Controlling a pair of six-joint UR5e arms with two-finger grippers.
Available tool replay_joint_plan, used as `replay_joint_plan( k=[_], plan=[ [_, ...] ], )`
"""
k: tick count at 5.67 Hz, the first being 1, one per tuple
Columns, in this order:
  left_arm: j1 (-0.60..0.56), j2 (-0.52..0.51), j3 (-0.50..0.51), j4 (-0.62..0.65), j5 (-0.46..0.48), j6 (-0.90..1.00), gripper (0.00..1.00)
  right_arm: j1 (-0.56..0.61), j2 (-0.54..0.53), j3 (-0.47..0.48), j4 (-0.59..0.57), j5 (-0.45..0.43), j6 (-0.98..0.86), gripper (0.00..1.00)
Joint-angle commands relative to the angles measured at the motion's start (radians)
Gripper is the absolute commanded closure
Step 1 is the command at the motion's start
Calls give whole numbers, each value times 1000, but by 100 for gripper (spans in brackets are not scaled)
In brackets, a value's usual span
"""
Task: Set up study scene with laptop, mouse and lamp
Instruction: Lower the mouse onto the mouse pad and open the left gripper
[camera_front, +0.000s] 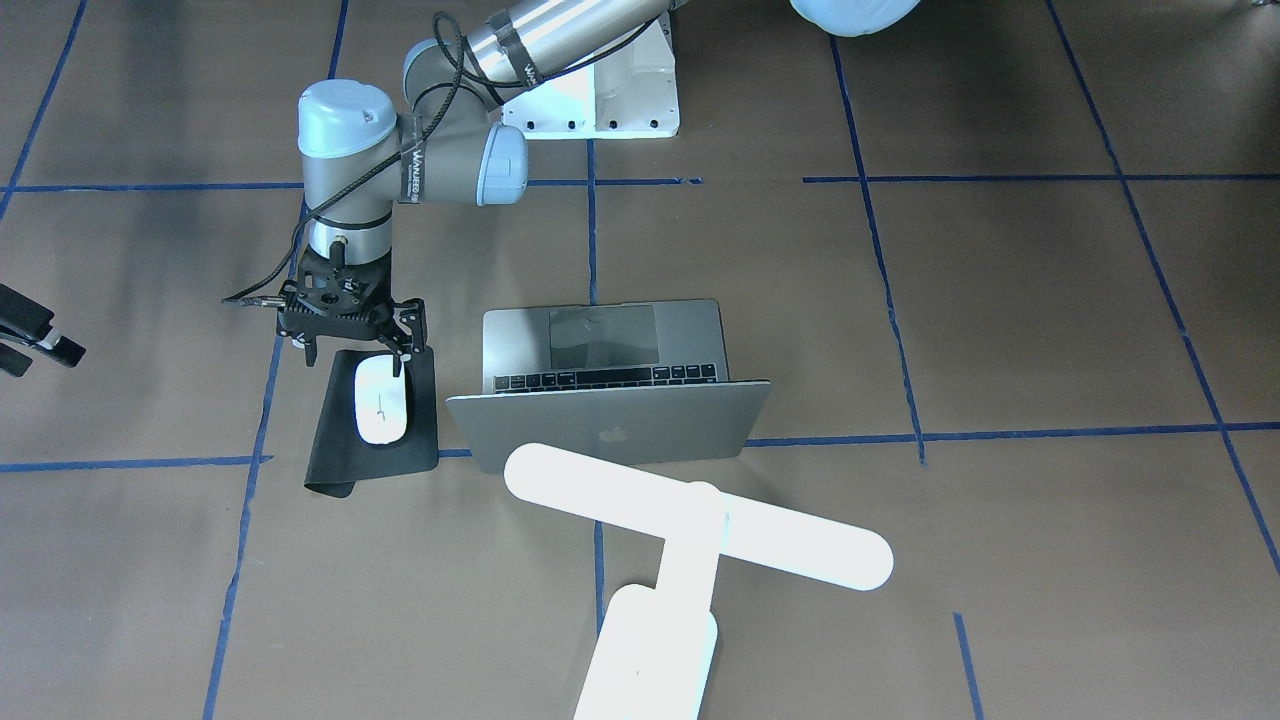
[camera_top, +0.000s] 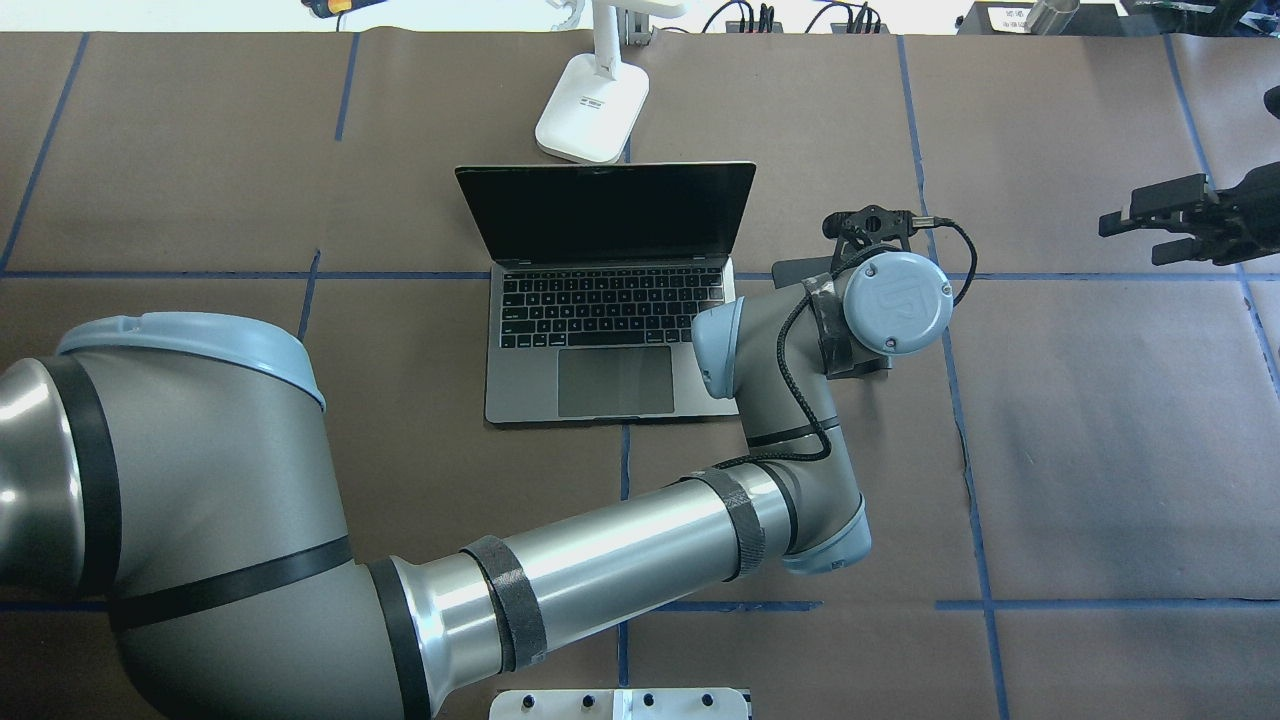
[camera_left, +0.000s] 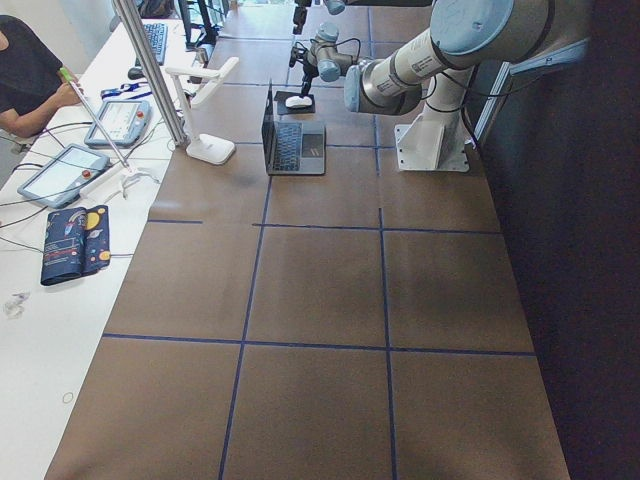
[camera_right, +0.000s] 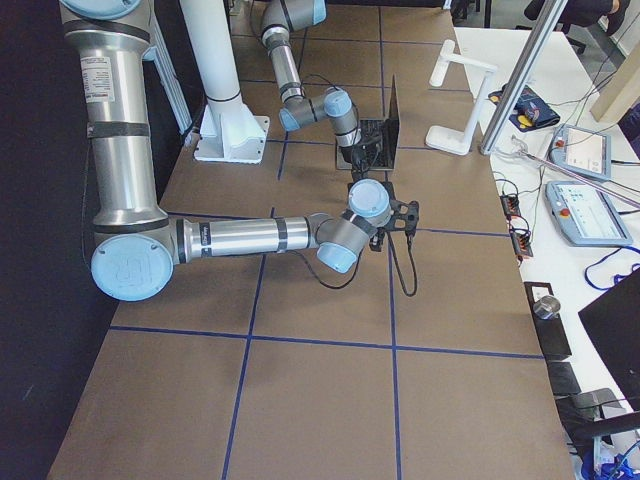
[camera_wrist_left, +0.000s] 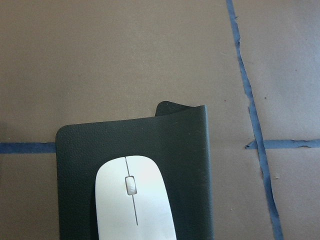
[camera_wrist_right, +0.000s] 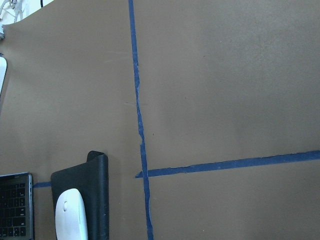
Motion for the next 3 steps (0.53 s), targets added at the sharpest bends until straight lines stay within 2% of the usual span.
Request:
replay_joint_plan(
  k=[1,2,3],
  plan=[
    [0,181,-350,169,-67,4,0,1,-1,0,0,0,-1,0],
    [-2,205,-391,182,-94,6,0,4,-1,-2,-1,0,-2,0],
    [-14,287,-510,216,-142,7,0,14,1,-2,-3,0,-2,0]
  ],
)
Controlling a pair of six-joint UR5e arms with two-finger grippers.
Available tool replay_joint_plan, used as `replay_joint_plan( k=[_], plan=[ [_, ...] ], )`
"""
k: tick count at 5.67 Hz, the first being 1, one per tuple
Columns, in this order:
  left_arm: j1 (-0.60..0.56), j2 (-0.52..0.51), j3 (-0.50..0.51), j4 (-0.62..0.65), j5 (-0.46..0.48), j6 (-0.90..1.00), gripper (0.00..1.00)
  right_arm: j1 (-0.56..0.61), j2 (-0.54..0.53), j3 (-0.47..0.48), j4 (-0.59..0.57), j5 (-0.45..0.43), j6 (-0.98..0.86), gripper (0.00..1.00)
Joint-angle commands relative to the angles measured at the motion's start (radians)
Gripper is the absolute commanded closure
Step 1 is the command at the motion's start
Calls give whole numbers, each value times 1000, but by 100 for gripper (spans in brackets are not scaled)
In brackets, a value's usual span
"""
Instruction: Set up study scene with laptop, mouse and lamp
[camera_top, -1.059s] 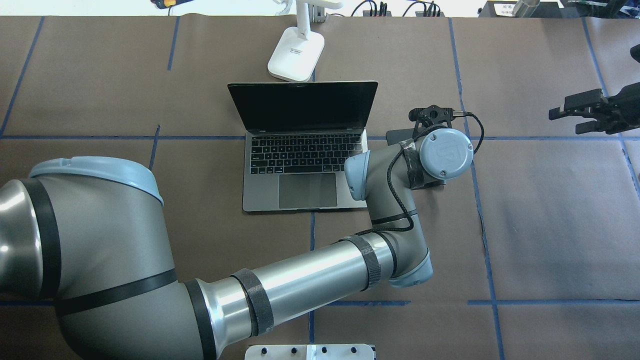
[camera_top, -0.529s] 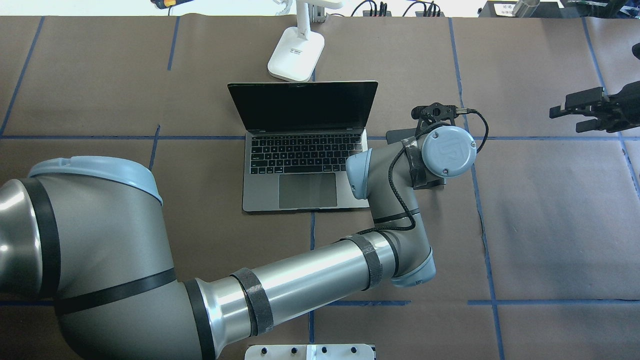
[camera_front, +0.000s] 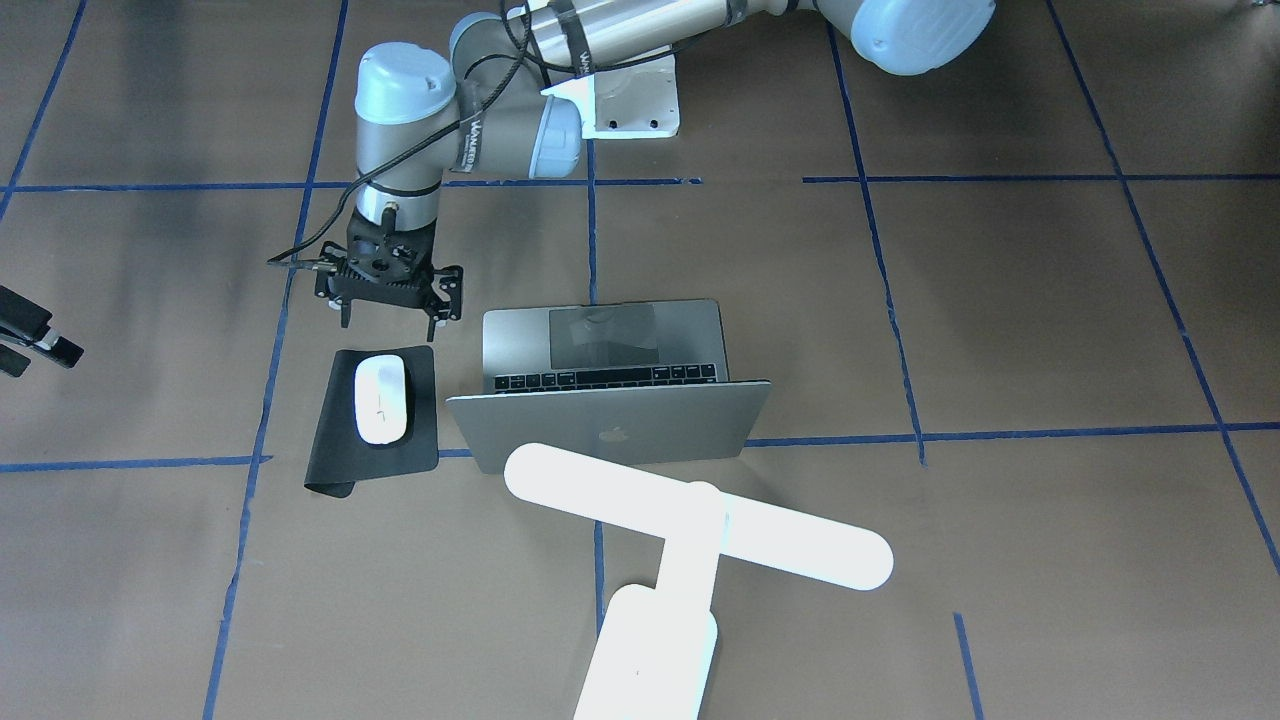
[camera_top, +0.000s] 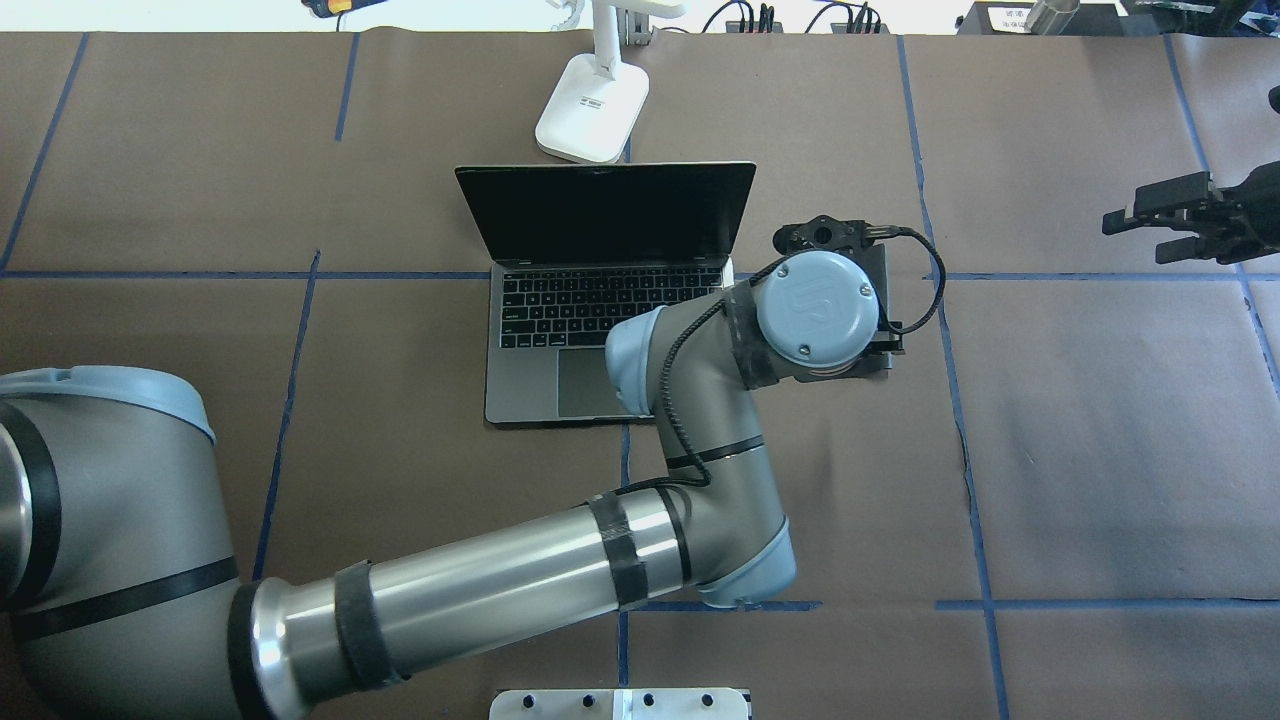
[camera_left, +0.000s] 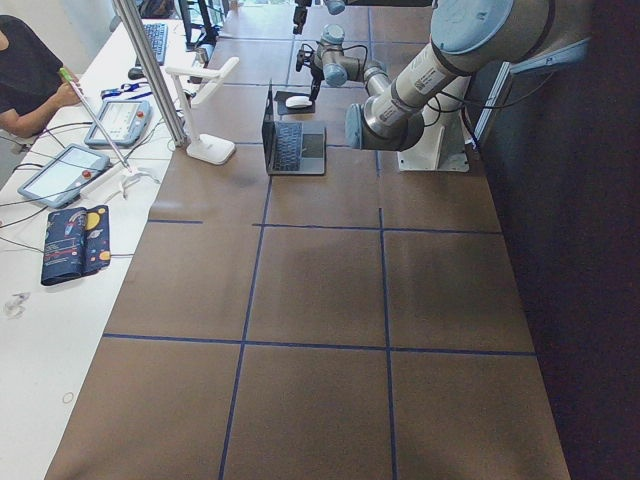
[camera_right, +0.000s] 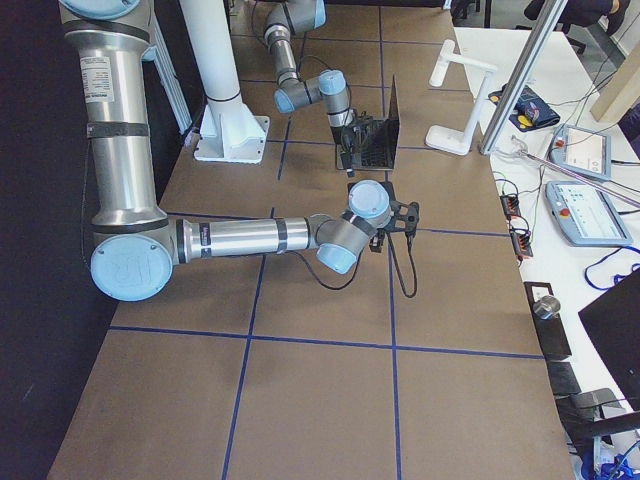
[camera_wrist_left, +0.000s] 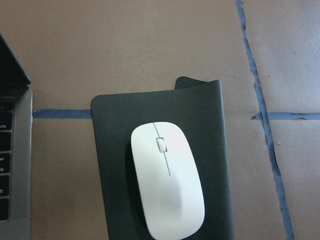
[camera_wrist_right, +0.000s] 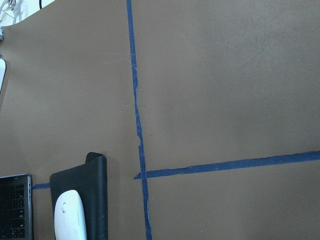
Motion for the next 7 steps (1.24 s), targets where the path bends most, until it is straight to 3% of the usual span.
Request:
replay_joint_plan(
  k=[1,3,4,6,7],
  plan=[
    [-20,165,-249,84,-84,6,0,12,0,1,-1,0,0,0],
    [-63,453,-630,141,-151,58,0,35,-2,1,-4,0,-2,0],
    [-112,557,-748,159,-191,98,0,76,-3,1,-7,2,-5,0],
    [-261,754,-882,162,-303,210,0,132,-3,-8,-50,-21,-168,0],
    [-339,869,-928,159,-337,314,0,176,-6,-8,-145,-26,-351,0]
  ],
)
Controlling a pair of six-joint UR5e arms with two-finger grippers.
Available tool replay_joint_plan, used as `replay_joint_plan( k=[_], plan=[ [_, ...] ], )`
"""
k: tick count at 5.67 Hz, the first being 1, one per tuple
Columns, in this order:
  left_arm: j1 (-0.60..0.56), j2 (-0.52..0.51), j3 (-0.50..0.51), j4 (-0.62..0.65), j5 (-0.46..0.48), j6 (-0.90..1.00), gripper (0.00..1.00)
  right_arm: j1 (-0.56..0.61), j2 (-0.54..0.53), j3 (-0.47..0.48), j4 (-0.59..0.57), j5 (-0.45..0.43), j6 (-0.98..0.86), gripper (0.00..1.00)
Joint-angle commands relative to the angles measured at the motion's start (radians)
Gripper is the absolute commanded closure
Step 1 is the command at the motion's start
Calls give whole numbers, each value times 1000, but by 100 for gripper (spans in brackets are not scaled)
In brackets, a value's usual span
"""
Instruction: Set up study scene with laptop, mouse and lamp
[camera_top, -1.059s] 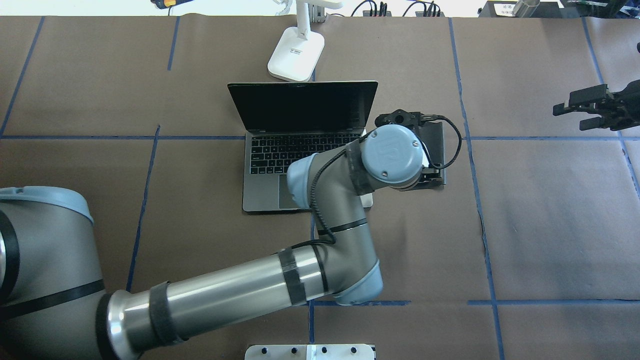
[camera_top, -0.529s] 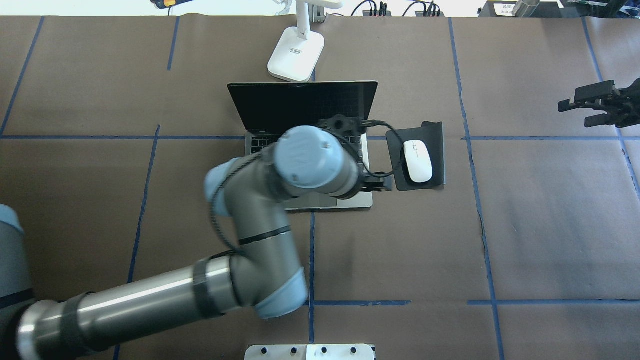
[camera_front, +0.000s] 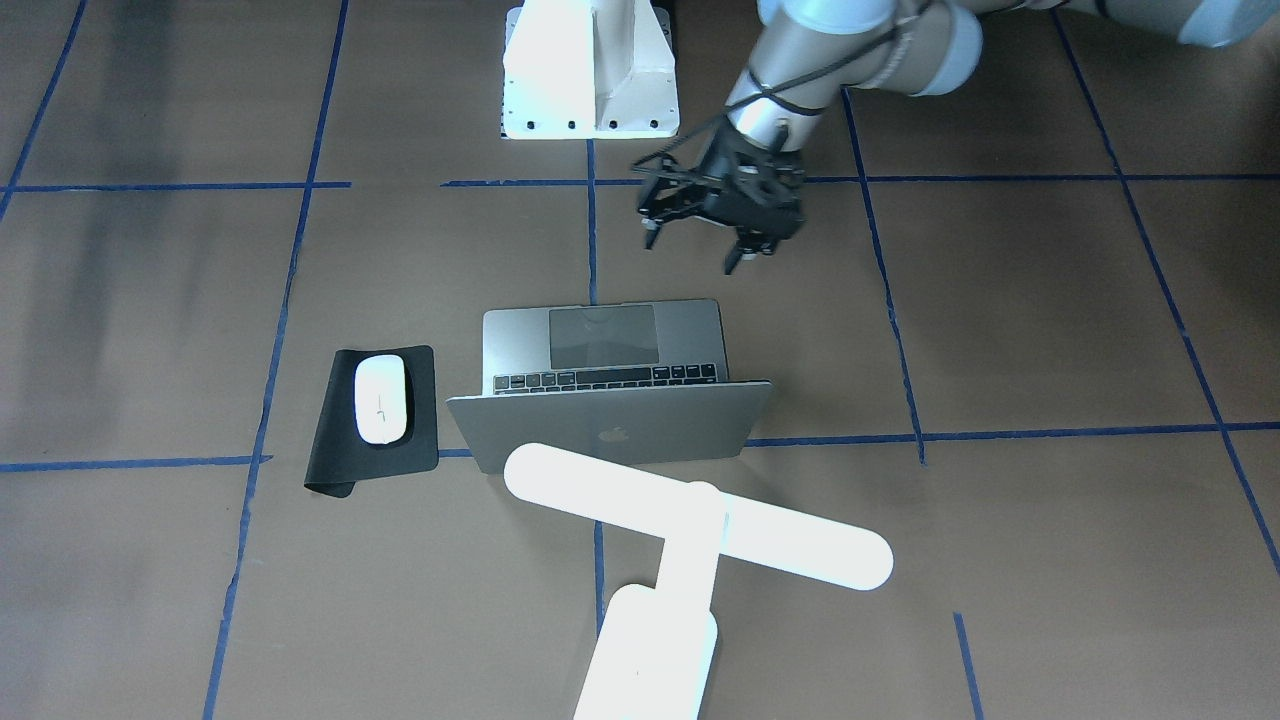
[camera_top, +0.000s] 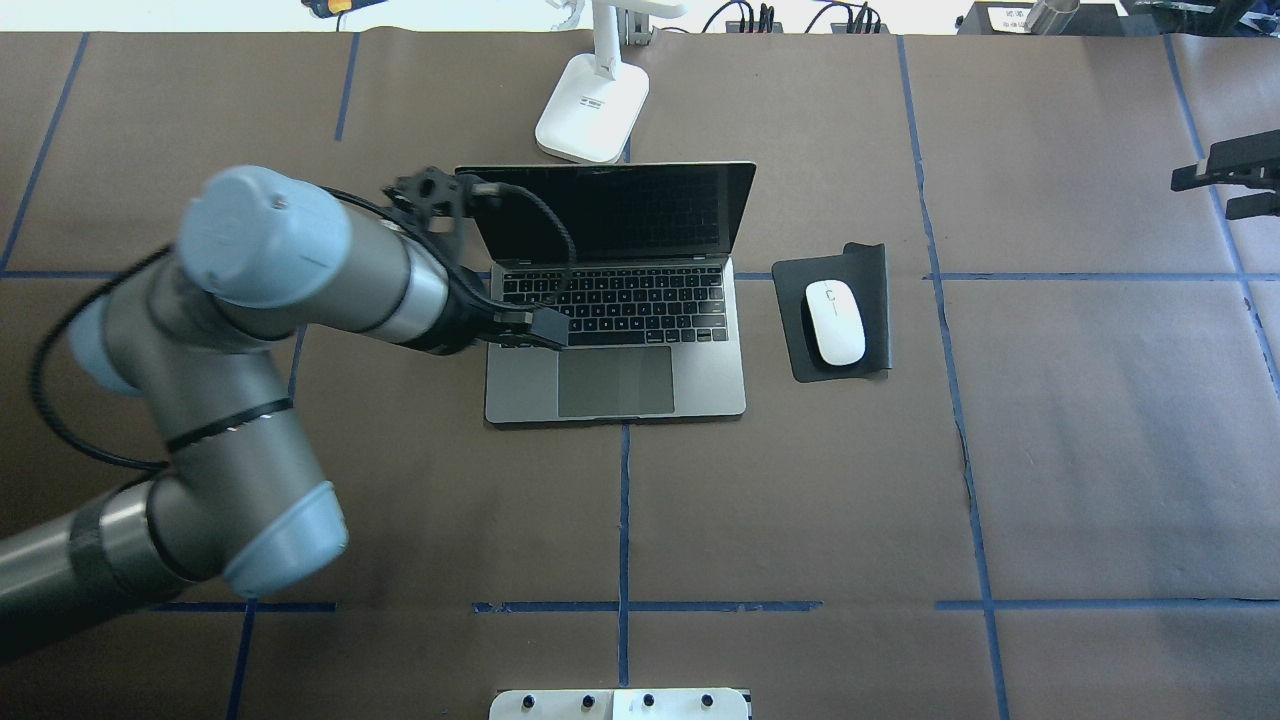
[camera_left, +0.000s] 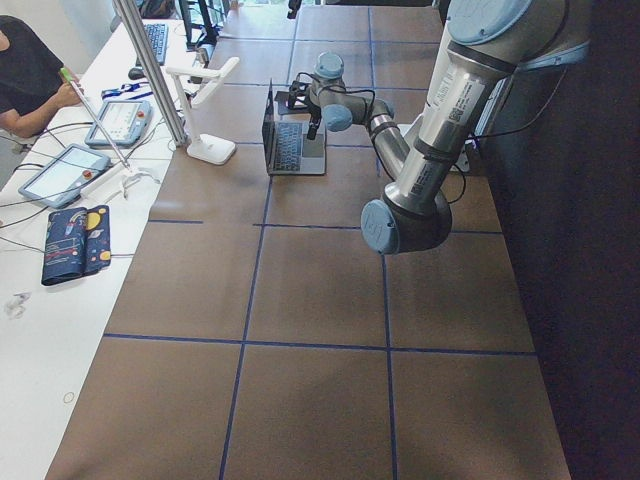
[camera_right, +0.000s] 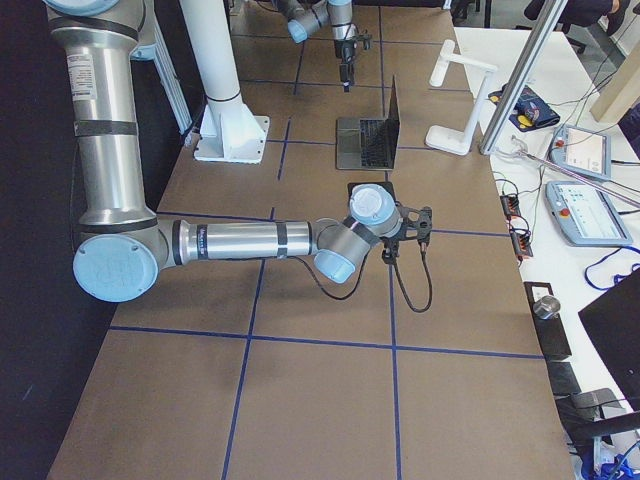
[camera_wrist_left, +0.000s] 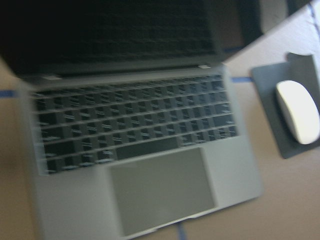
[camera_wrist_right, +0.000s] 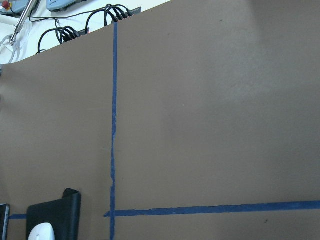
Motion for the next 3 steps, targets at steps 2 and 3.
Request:
replay_joint_plan(
  k=[2,3],
  plan=[
    [-294,320,-51,-1,-95,470,0,101,-29,-1,-269,9,-481,0],
    [-406,399,-29,23,-96,710,0,120,-51,1,-381,10,-652,0]
  ],
)
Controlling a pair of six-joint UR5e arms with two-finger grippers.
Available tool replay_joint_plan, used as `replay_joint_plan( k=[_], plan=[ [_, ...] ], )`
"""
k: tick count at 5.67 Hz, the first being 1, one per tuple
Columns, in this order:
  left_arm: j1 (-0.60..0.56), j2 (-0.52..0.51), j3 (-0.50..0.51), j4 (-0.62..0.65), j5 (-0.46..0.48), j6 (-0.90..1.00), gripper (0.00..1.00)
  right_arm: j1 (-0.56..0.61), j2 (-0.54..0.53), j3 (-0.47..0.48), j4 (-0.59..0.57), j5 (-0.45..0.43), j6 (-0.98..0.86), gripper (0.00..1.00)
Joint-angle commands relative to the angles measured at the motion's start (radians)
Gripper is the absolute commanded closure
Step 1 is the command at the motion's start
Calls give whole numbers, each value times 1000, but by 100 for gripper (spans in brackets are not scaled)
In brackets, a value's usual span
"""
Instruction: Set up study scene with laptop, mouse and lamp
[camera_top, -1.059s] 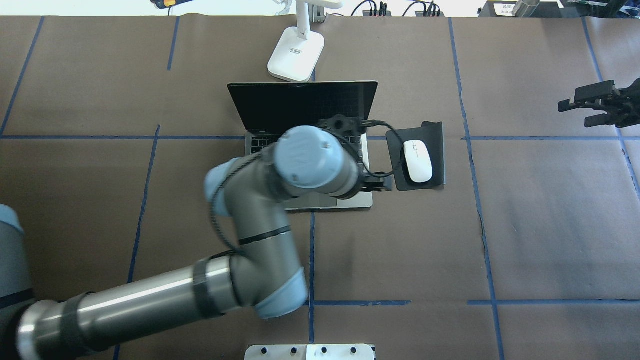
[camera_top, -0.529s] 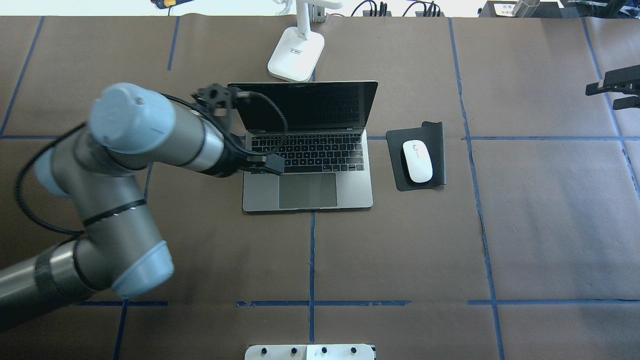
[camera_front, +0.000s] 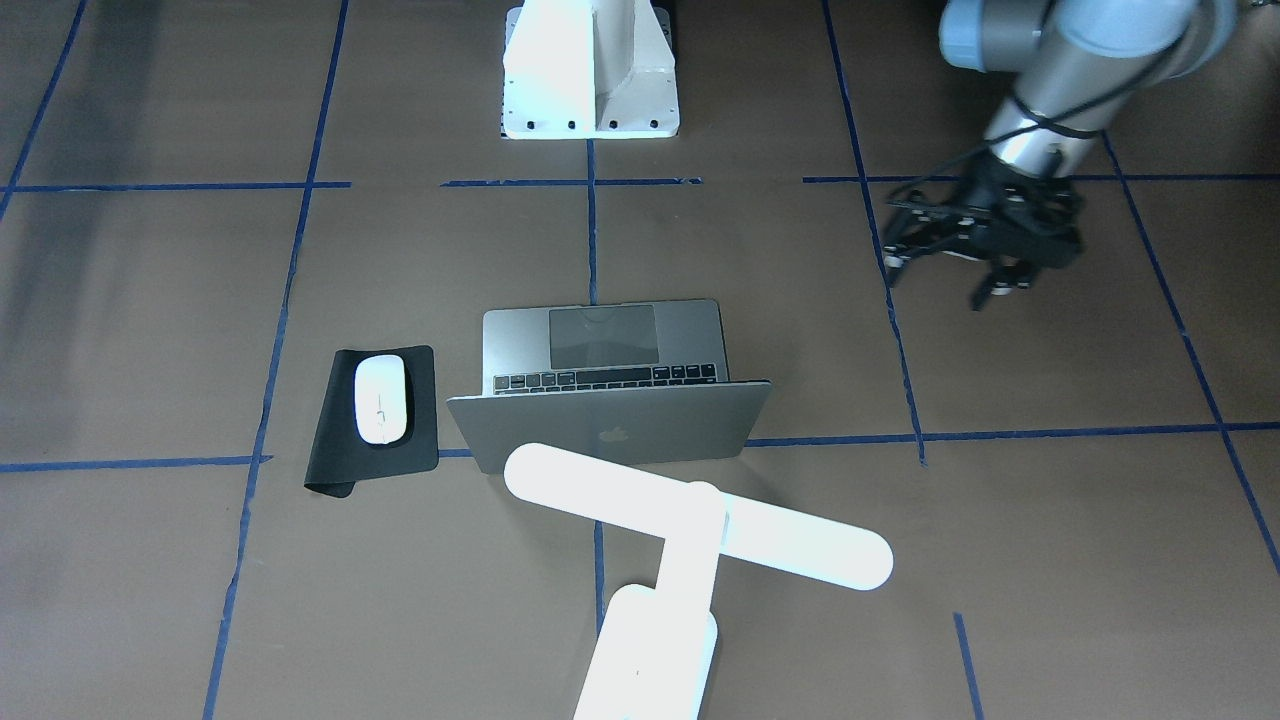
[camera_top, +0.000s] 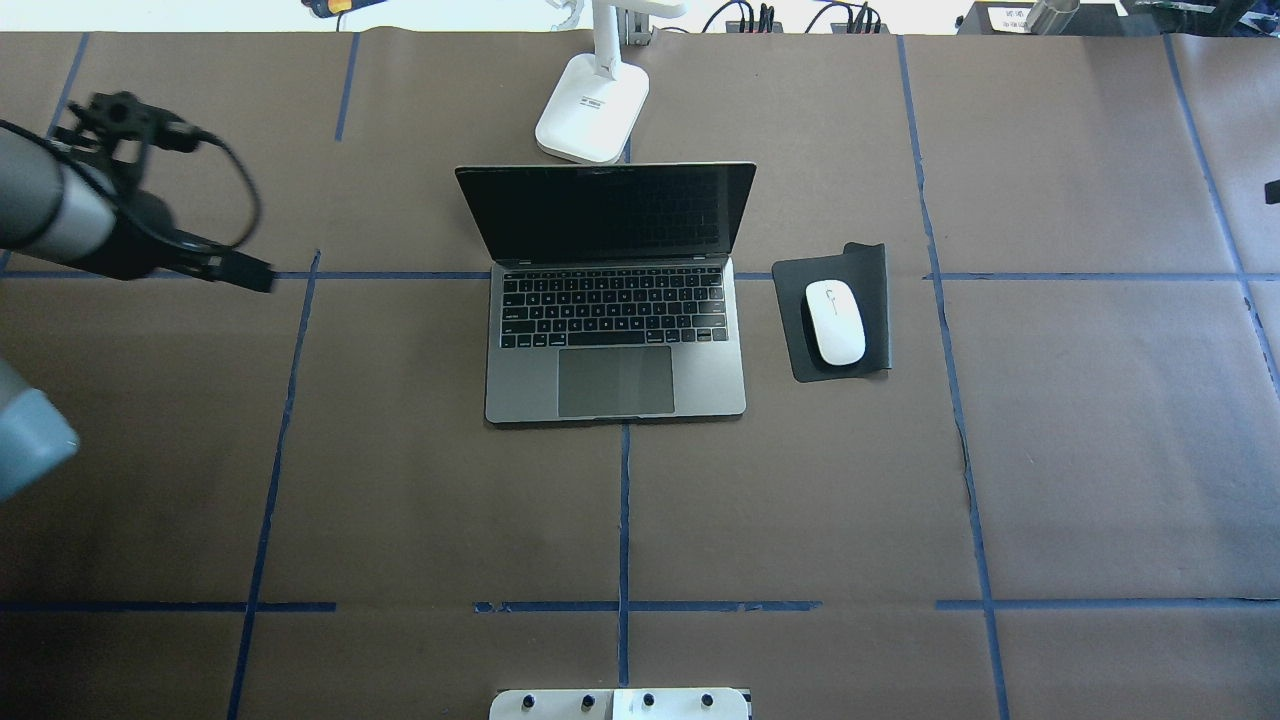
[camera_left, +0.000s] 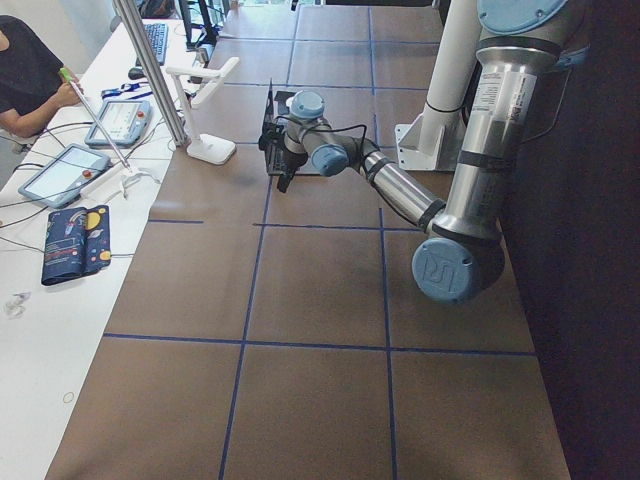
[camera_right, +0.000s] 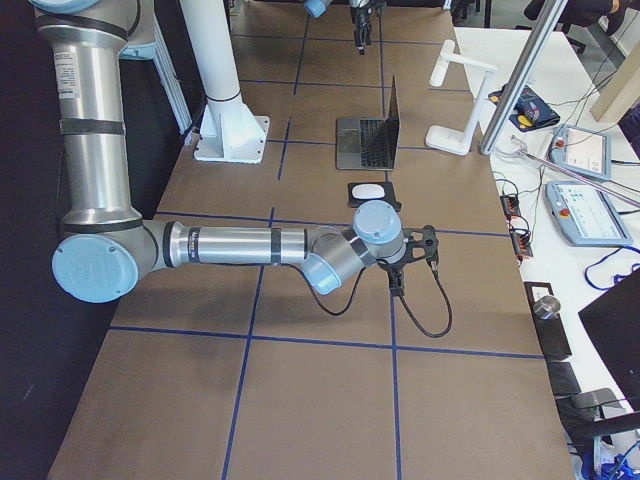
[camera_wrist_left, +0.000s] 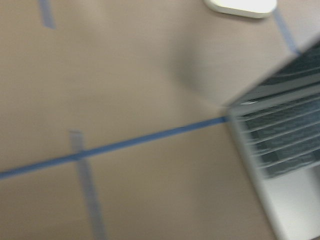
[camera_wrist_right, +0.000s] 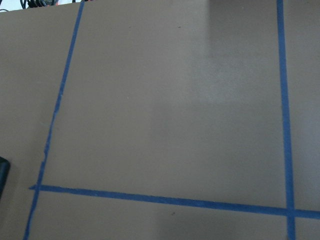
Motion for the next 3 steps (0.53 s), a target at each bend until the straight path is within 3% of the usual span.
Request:
replay_joint_plan(
  k=[1,2,3],
  plan=[
    [-209,89,41,155,1,438,0,34,-31,1,-207,4,-294,0],
    [-338,78,104,284,-3,678,0,54,-30,1,-303,16,-403,0],
    [-455,80,167,381,-18,796,0,77,-30,3,-382,39,-463,0]
  ],
)
